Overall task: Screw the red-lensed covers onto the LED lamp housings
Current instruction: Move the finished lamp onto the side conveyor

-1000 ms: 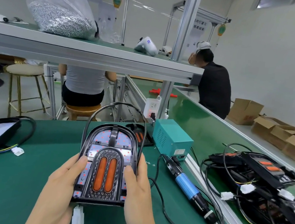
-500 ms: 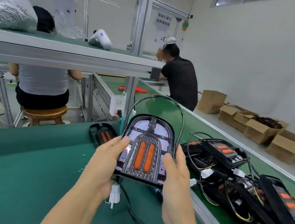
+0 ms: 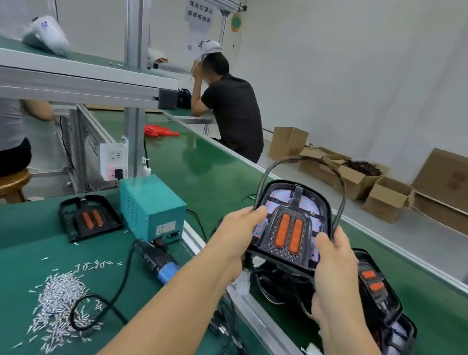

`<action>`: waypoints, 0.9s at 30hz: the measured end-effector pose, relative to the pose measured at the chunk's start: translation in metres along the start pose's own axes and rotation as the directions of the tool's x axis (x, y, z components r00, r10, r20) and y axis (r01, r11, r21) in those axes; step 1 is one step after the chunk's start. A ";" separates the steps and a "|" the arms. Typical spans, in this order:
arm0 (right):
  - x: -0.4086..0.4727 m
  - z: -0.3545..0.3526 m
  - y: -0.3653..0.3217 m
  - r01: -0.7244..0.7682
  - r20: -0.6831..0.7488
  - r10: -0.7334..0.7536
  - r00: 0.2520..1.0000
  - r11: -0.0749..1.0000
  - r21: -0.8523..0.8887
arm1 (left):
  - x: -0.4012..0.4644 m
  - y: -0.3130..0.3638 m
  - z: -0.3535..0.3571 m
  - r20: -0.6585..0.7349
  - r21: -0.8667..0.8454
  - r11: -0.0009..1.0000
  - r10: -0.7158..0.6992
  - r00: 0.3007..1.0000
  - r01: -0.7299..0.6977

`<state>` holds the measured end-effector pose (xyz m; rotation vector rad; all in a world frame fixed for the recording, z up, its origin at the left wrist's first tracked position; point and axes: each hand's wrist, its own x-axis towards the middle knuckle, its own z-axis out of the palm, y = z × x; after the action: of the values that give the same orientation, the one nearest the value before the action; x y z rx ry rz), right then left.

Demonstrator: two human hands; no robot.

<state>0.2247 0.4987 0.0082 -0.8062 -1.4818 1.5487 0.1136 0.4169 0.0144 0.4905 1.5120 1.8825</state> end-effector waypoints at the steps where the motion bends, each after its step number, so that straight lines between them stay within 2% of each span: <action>1: 0.007 -0.008 -0.001 -0.013 -0.026 0.012 1.000 1.000 -0.015 | 0.005 -0.002 0.010 0.015 0.004 1.000 -0.013 1.000 0.013; 4: 0.033 -0.029 -0.002 -0.030 -0.097 0.021 0.995 0.995 -0.092 | 0.015 -0.006 0.035 0.083 0.033 0.999 -0.023 0.996 0.020; 7: 0.056 -0.037 -0.009 -0.043 -0.130 0.019 0.991 0.981 -0.187 | 0.023 -0.007 0.051 0.090 0.033 0.999 0.024 0.996 -0.027; 10: 0.070 -0.034 -0.018 -0.067 -0.135 0.034 0.990 0.967 -0.245 | 0.033 -0.007 0.059 0.076 0.116 0.987 0.101 0.992 -0.109; 14: 0.083 -0.029 -0.024 -0.085 -0.144 0.040 0.989 0.942 -0.326 | 0.040 -0.006 0.060 0.106 0.223 0.963 0.131 0.986 -0.152; 22: 0.090 -0.028 -0.012 -0.043 -0.102 -0.007 0.995 0.877 -0.479 | 0.048 -0.008 0.055 0.074 0.213 0.966 0.132 0.989 -0.145; 27: 0.092 -0.034 -0.001 -0.091 -0.097 0.047 0.994 0.850 -0.519 | 0.052 -0.015 0.054 0.079 0.277 0.943 0.167 0.983 -0.183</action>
<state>0.2127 0.5960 0.0142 -1.2306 -1.8612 1.1447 0.1160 0.4932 0.0082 0.8258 1.7607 1.7722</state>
